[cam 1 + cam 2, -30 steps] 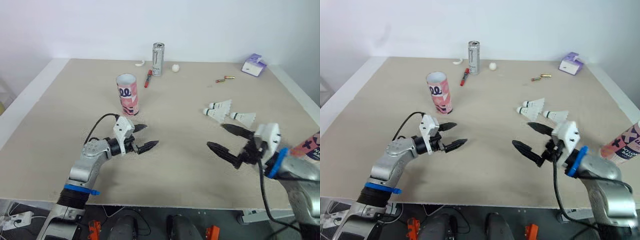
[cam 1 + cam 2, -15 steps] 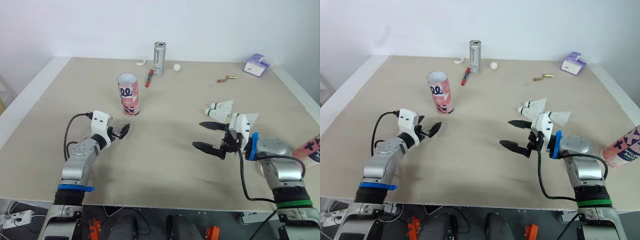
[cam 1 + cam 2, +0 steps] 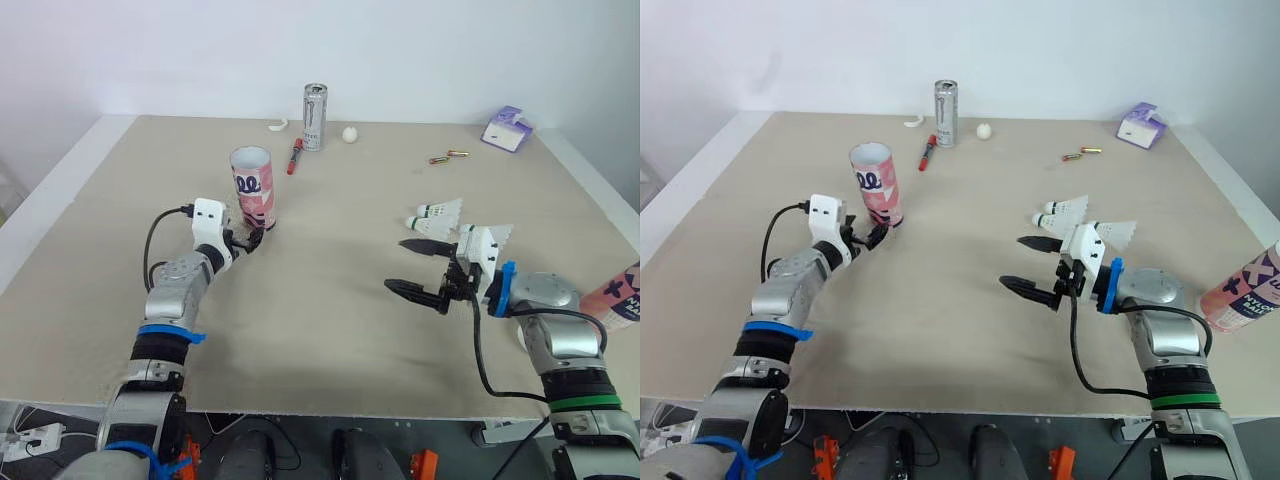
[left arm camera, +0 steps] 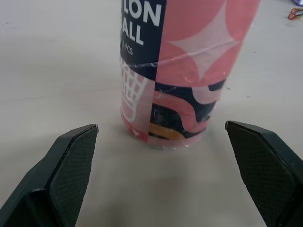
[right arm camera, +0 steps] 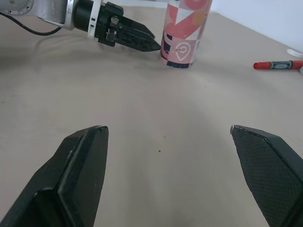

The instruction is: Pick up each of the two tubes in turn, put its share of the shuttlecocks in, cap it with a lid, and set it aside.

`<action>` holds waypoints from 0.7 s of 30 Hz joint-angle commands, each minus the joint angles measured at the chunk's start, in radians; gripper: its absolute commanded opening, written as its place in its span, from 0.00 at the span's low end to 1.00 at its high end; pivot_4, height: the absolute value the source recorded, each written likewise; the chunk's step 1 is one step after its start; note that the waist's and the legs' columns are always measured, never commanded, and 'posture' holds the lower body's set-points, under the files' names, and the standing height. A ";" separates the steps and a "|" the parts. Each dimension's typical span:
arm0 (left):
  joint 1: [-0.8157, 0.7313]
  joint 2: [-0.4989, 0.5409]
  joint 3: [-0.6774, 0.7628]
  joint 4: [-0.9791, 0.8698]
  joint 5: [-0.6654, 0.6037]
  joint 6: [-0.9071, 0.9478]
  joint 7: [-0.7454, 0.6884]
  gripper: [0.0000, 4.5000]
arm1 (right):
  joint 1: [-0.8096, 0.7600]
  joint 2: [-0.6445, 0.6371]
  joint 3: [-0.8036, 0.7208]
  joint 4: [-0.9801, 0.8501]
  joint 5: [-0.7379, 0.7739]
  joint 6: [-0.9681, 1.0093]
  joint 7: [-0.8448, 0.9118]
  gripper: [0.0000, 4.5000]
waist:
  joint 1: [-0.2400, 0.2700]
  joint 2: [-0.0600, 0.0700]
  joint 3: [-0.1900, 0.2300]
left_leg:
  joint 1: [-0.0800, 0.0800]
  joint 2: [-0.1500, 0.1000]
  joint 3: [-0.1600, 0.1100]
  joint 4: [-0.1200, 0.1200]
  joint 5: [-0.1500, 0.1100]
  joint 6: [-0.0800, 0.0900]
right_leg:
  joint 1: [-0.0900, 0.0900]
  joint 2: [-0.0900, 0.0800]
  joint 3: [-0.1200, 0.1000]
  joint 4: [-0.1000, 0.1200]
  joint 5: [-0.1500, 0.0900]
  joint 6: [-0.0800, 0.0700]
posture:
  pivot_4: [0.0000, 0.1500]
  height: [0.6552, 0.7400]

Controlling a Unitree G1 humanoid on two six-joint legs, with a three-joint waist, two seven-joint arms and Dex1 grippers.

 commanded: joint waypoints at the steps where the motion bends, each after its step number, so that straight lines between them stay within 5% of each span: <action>1: -0.070 0.021 -0.007 0.077 0.031 -0.063 -0.012 1.00 | -0.011 -0.002 -0.030 -0.017 0.003 -0.016 -0.013 0.98 | 0.000 0.000 0.000 | 0.000 0.000 0.000 0.000 0.000 0.000 | 0.000 0.000 0.000 0.000 0.000 0.000 | 1.00 1.00; 21: -0.336 0.038 -0.025 0.566 0.116 -0.286 -0.097 1.00 | 0.003 -0.011 -0.035 -0.040 0.007 -0.002 -0.048 0.98 | 0.000 -0.001 0.000 | -0.001 0.000 0.000 0.000 0.000 0.000 | 0.000 0.000 0.000 0.000 0.000 0.001 | 1.00 1.00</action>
